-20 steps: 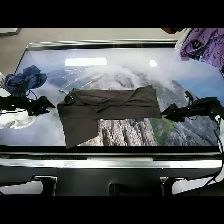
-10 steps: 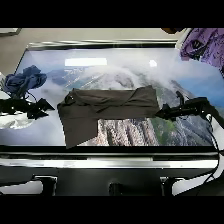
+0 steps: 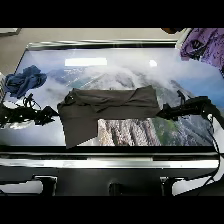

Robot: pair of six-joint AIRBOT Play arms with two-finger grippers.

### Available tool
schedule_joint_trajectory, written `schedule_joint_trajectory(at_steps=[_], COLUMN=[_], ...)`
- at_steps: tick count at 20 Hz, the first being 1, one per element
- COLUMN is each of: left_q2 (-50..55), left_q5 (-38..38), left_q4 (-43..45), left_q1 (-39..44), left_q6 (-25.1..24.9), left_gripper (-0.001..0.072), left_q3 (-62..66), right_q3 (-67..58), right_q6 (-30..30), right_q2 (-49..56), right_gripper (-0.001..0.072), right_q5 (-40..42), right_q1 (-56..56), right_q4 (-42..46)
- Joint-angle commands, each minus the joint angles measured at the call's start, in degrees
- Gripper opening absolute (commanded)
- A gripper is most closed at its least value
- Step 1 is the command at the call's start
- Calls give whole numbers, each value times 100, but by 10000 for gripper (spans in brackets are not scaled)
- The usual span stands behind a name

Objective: Fold the clothes and pants, and hang the long-sleeved shirts on hangers.

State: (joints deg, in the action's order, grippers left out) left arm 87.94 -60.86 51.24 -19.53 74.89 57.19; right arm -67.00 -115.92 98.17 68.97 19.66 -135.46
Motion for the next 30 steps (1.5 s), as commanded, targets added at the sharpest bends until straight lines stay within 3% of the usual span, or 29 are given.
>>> schedule_joint_trajectory(at_steps=[1,7,8,9,10,11,12,18,21,27,30], left_q2=[201,501,501,501,498,496,481,122,-140,-702,-1926], left_q5=[243,177,85,-4,-111,-190,-225,-372,-675,-1062,-1014], left_q4=[-339,-396,-393,-393,-417,-466,-483,-623,-538,807,1401], left_q1=[72,431,494,511,509,494,485,579,708,748,737], left_q6=[-299,-442,-470,-474,-520,-553,-551,-367,-31,903,1123], left_gripper=[534,519,481,360,163,47,20,15,15,15,16], left_q3=[-72,-72,-72,-72,-72,-70,-68,903,2660,6780,6365], right_q3=[-4,-4,-4,-4,-4,-4,-4,-433,-1969,-5490,-5582], right_q6=[136,203,238,247,284,284,295,352,844,1832,2085], right_q2=[-164,-367,-389,-413,-437,-474,-520,-1255,-1456,-2238,-3449], right_gripper=[38,38,38,38,38,38,37,36,36,35,35], right_q5=[52,192,227,275,319,352,367,92,-31,369,503], right_q1=[-4,-4,-4,-4,-4,-4,-4,-457,-955,-1128,-1128], right_q4=[-46,-35,-35,-35,-35,-35,-35,-20,457,1862,2437])
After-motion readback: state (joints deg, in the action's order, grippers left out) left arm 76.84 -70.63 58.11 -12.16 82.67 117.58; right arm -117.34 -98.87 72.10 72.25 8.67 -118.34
